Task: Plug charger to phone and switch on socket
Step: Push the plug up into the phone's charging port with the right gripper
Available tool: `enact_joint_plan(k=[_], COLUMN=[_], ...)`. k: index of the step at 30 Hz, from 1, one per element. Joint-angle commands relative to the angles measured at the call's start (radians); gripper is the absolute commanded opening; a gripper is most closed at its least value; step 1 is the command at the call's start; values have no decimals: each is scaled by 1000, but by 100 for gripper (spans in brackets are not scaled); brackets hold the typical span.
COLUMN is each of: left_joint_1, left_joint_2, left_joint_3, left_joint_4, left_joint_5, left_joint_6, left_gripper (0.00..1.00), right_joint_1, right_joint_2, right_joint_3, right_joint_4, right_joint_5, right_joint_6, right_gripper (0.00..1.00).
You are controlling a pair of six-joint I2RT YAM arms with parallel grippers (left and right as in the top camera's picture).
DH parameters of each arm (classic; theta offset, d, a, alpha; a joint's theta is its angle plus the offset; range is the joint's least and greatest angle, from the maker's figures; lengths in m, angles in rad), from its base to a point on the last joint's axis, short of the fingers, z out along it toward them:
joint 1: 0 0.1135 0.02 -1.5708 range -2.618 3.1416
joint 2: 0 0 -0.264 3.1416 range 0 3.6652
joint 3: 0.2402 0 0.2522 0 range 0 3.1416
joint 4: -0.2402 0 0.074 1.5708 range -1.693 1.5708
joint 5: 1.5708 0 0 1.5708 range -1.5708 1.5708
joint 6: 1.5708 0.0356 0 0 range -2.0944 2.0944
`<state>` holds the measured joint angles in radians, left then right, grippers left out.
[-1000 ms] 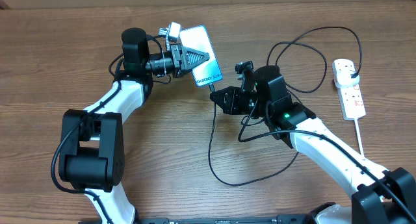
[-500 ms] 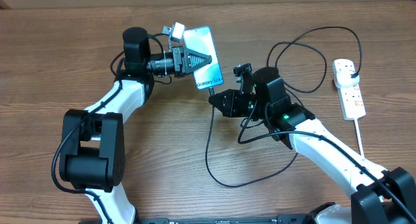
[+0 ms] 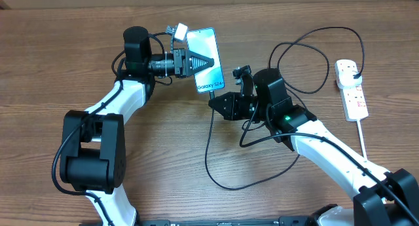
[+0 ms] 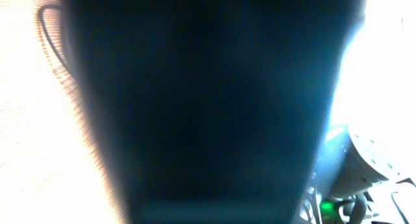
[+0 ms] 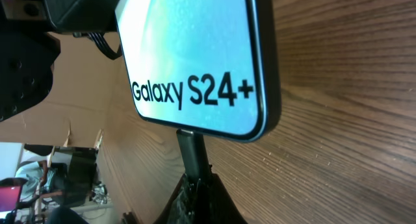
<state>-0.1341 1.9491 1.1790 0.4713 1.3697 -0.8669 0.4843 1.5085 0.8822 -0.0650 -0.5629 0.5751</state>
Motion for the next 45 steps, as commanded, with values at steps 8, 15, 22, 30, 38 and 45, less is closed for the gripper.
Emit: enact_joint_plan(k=[8, 15, 22, 30, 38, 45], left_joint_1=[-37, -36, -36, -35, -35, -35], left_joint_2=[-6, 7, 26, 26, 26, 26], left_joint_3=[0, 0, 0, 0, 0, 0], left_joint_4=[-5, -7, -56, -56, -56, -56], left_joint_5=[195, 195, 172, 166, 166, 167], left_joint_6=[60, 59, 68, 71, 71, 71], left_gripper=[4, 5, 4, 4, 4, 4], right_joint_1=[-14, -16, -35, -35, -37, -37], right_joint_2=[-3, -18, -34, -40, -40, -40], right_joint_3=[77, 87, 88, 88, 105, 122], right_joint_4=[-53, -53, -58, -60, -50, -72], right_joint_5=[92, 92, 90, 72, 72, 72], right_joint_6=[-60, -87, -91, -90, -86, -87], right_gripper=[4, 4, 4, 4, 4, 4])
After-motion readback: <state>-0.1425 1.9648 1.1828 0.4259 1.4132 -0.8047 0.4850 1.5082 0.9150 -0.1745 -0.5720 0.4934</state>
